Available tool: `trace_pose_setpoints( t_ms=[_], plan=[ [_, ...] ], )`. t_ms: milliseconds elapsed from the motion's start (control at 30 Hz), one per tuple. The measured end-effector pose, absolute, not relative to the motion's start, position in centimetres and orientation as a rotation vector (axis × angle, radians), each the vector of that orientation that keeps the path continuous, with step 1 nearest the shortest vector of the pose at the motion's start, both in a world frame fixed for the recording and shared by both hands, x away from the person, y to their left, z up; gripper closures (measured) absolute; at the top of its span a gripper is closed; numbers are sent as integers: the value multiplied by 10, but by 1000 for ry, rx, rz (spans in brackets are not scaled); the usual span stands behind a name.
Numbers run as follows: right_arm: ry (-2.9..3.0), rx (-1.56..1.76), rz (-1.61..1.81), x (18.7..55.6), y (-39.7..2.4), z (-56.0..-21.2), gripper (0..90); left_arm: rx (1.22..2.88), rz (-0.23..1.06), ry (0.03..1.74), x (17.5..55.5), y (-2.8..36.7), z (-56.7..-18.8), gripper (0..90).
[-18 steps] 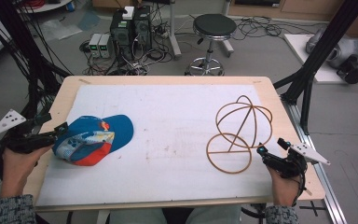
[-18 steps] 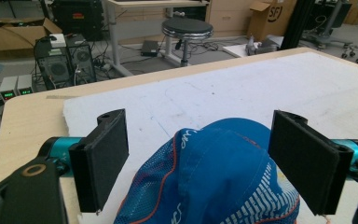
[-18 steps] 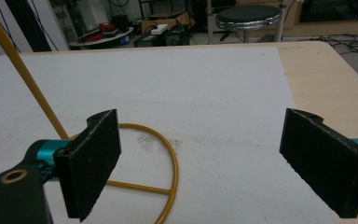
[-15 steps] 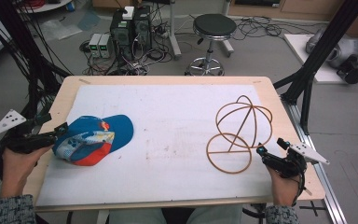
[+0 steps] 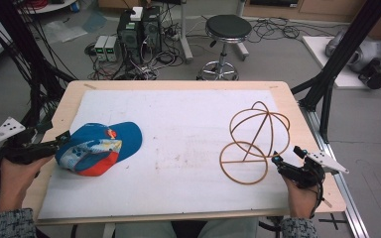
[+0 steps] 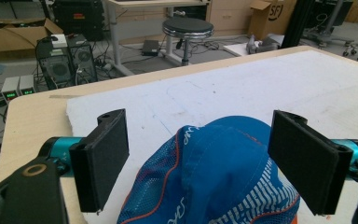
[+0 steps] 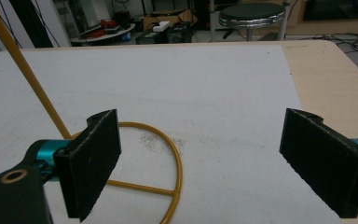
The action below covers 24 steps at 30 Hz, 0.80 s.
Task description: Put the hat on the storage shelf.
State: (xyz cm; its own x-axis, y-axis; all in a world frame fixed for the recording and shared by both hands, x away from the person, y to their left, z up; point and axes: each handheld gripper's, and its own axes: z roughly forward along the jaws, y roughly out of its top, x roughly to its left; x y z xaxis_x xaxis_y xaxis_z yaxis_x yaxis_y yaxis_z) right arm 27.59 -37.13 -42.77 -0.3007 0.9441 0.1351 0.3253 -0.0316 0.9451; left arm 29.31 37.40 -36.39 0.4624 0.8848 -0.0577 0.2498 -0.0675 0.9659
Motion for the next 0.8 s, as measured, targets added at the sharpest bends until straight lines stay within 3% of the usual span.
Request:
trace_pose_setpoints(
  t_ms=[800],
  plan=[
    [1651, 1358, 1353, 274, -375, -429, 116, 1642, 651, 987, 304, 368, -382, 245]
  ],
)
